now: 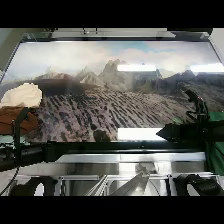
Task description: Fold the shirts.
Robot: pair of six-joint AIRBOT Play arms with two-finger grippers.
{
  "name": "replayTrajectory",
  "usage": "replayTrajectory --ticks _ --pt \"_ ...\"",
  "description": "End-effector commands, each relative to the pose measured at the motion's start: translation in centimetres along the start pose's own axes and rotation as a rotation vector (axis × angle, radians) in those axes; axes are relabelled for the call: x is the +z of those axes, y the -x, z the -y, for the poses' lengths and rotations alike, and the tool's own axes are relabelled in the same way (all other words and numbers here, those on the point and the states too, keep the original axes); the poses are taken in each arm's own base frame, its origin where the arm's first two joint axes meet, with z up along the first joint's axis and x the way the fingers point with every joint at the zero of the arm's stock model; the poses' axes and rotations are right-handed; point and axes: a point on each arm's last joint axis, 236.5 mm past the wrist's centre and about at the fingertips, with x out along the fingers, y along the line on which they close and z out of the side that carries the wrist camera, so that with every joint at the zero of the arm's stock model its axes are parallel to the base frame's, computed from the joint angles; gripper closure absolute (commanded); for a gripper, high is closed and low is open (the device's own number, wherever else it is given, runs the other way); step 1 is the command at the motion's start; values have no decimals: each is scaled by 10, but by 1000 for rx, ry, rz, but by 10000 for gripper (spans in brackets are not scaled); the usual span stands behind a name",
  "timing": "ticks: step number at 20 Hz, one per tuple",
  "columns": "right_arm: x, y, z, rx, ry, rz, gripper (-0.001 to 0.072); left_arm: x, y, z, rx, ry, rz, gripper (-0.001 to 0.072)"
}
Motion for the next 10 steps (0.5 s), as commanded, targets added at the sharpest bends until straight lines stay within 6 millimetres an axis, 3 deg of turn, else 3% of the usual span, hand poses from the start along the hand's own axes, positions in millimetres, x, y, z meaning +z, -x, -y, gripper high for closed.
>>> replayTrajectory --ticks 1,3,5,7,9,10 --pt "-1 0 -1 4 -1 -1 691 5 0 -3 12 -2 22 691" --pt "-1 0 -1 4 -1 -1 691 11 1 -5 23 -4 48 691" --pt "-1 0 -1 4 0 -1 691 21 16 -35 187 -27 44 691" --pt "-1 0 -1 4 0 -1 691 50 63 -88 487 -26 52 691" --pt "-1 0 -1 4 -1 -1 691 98 132 -137 763 25 147 678" --pt "-1 0 -1 4 -1 -1 691 123 163 -157 856 54 209 381"
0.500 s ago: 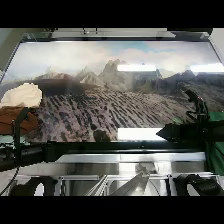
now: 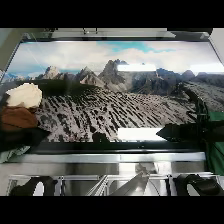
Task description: Fold the shirts.
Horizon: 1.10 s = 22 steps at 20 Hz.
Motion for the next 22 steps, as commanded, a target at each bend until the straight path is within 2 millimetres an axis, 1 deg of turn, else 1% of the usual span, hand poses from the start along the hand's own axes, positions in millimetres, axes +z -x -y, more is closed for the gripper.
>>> replayTrajectory --ticks 1,2,3,4,5,6,7,8,9,11,12,13,14,15,16,17,18,19,20,21,22 --pt "0 0 0 1 1 -1 691 88 52 -128 423 97 163 -13" --pt "0 0 0 1 1 -1 691 115 58 -156 454 163 236 -5" --pt "0 0 0 0 1 1 692 132 58 -184 478 209 264 -5" --pt "5 0 0 0 2 20 692 143 52 -210 488 253 267 -5" --pt "10 0 0 1 0 42 691 150 38 -236 496 281 237 -4" --pt "11 0 0 1 0 47 692 154 17 -258 496 277 185 -4" --pt "11 0 0 1 0 46 691 156 -4 -275 484 266 130 -3" --pt "15 0 -1 3 0 64 691 160 -29 -292 467 278 87 -3" --pt "22 1 -2 8 -1 93 691 165 -53 -305 452 282 48 -4" --pt "33 1 -6 28 -10 137 691 173 -97 -320 418 283 -18 -3" --pt "35 1 -7 33 -12 143 691 176 -119 -324 400 279 -53 -1" --pt "35 1 -7 33 -12 142 691 179 -139 -326 381 274 -84 27" --pt "35 1 -8 35 -13 143 691 181 -156 -325 367 262 -112 95" --pt "36 1 -7 35 -13 147 692 185 -171 -321 356 245 -130 178" --pt "37 2 -8 35 -13 152 691 190 -183 -316 346 225 -141 224" --pt "37 2 -8 35 -14 152 692 194 -193 -311 336 208 -155 237" --pt "37 2 -8 35 -13 152 691 195 -200 -304 323 193 -183 450" --pt "37 2 -8 35 -13 152 691 194 -201 -295 305 173 -220 699" --pt "37 2 -8 35 -13 152 691 197 -198 -282 283 162 -243 698" --pt "37 2 -8 35 -13 153 691 206 -190 -259 242 134 -254 698" --pt "37 2 -8 35 -13 153 691 218 -179 -227 171 100 -246 698"
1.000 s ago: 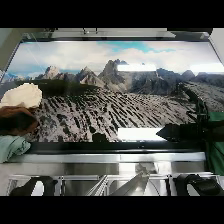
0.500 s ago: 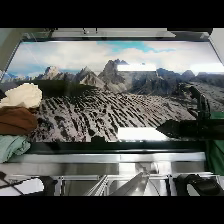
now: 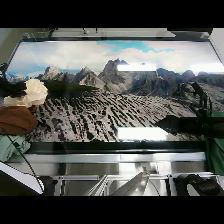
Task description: Fold the shirts.
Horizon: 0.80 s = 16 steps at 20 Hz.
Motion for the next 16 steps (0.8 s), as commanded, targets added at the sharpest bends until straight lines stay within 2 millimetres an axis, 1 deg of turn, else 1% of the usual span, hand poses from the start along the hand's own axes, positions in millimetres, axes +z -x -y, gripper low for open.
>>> replayTrajectory --ticks 1,2,3,4,5,6,7,8,9,10,11,12,13,14,16 --pt "1 0 0 1 0 3 691 6 53 92 -210 -142 -24 698" --pt "1 0 0 1 0 3 691 9 90 135 -322 -197 17 698" --pt "1 0 0 1 0 3 691 5 135 187 -458 -267 68 698" --pt "1 0 0 0 0 3 691 -8 183 238 -608 -338 118 698" --pt "1 0 0 0 1 3 691 -25 228 281 -740 -429 173 697" --pt "1 0 0 0 6 3 691 -47 264 313 -830 -511 212 697" --pt "1 0 0 -1 31 3 691 -70 285 333 -861 -567 223 697" --pt "1 0 0 -1 61 4 690 -89 294 346 -866 -594 217 697" --pt "1 0 0 0 78 4 682 -108 298 357 -877 -611 200 696" --pt "1 0 0 -1 91 4 661 -123 297 367 -888 -620 181 694" --pt "2 0 0 0 90 8 451 -135 291 375 -894 -616 166 690" --pt "3 0 0 0 90 11 157 -145 283 384 -902 -607 149 689" --pt "3 0 0 1 90 11 50 -151 276 388 -905 -595 139 573" --pt "3 0 0 0 90 12 50 -156 269 390 -907 -582 126 368" --pt "3 0 0 -1 89 13 50 -160 261 387 -901 -565 101 368"
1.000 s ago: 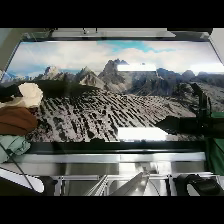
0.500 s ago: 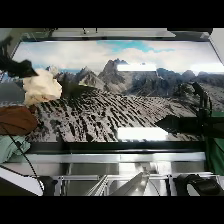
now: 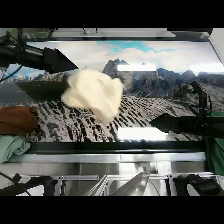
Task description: Fold the shirts.
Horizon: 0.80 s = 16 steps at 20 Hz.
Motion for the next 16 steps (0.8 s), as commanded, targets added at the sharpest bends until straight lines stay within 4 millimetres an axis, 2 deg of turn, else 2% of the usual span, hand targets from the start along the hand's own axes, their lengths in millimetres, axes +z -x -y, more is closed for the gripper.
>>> replayTrajectory --ticks 1,3,4,5,6,9,10,12,15,16 --pt "2 -1 1 -3 7 4 50 -15 -8 -1 5 37 -18 368" --pt "9 -5 6 -14 -3 21 50 -29 5 -37 123 79 -58 368" --pt "15 -10 11 -21 -16 30 55 -44 13 -64 212 119 -101 368" --pt "20 -18 19 -35 -35 25 84 -61 17 -87 274 173 -139 367" --pt "22 -28 27 -47 -46 11 159 -82 17 -107 303 232 -174 367" --pt "23 -70 60 -81 -65 -79 167 -133 0 -155 320 419 -170 367" --pt "22 -84 65 -66 -65 -110 167 -151 -8 -169 335 459 -166 367" --pt "18 -113 64 21 -87 -161 167 -184 -26 -186 346 498 -190 367" --pt "21 -147 53 177 -120 -171 165 -227 -56 -197 333 566 -270 367" --pt "24 -156 52 212 -142 -165 165 -237 -69 -195 305 584 -295 367"
